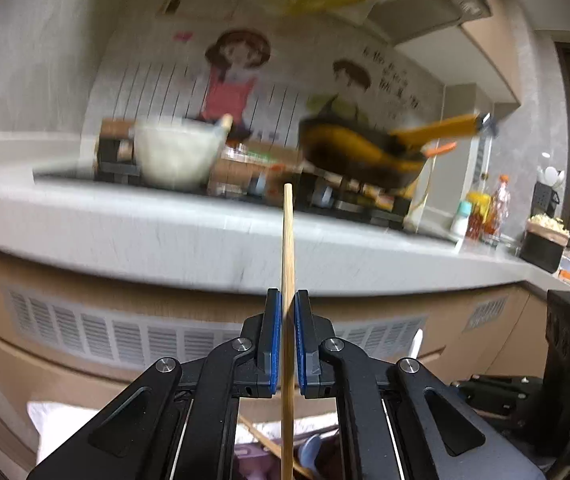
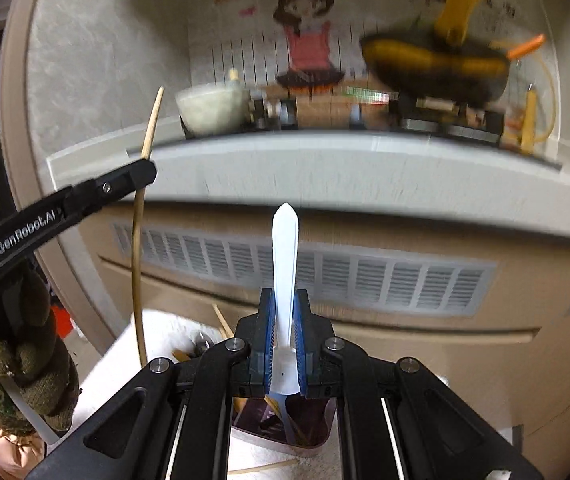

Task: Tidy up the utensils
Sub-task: 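Lift the white spoon and chopstick over the caddy, drop them in, open both tools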

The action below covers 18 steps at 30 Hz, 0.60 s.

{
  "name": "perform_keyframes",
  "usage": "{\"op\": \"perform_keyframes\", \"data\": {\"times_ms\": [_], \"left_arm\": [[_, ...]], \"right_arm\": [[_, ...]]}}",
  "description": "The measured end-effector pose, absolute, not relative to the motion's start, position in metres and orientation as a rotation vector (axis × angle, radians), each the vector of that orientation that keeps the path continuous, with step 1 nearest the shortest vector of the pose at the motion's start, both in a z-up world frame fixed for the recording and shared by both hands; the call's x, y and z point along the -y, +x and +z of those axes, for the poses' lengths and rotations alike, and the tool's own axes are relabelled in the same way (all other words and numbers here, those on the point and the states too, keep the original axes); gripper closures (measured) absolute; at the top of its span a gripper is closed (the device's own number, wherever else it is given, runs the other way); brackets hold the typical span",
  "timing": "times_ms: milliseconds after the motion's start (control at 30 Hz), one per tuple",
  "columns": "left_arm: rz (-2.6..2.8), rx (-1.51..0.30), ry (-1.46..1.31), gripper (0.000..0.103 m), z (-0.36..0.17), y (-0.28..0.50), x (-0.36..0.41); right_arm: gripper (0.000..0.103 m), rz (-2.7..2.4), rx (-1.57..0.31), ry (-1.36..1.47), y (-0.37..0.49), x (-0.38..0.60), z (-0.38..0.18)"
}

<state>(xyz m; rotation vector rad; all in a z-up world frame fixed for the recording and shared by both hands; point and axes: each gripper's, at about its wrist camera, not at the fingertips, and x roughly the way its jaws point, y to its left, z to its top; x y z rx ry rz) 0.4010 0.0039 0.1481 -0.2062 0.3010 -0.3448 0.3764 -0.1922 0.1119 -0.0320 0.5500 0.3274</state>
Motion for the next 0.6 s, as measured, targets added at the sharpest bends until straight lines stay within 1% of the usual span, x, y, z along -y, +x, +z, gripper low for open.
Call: {"op": "perform_keyframes", "data": {"times_ms": [100,300,467,533,600], "left_arm": [[-0.341,-0.365,-0.221,0.096,0.114,0.419,-0.004],[-0.308,-0.436,-0.191,0.096,0.068,0.432,0.003],[-0.296,-0.499,-0.153,0.096,0.042,0.425,0.015],[-0.294,-0.527,-0.143,0.094,0.032,0.421,0.018],[-0.297,-0.556,-0.135,0.094,0.024,0.415,0.023]], "right_arm": [[0.094,0.317,-0.613,-0.046,0.389,0.187,0.081],[0.094,0.312,-0.726,-0.062,0.401,0.181,0.029],[0.094,0.317,-0.762,-0.080,0.395,0.177,0.007],[0.093,0.318,-0.768,-0.095,0.391,0.173,0.002],[0.092,0.322,-0.782,-0.120,0.385,0.169,-0.004]]}}
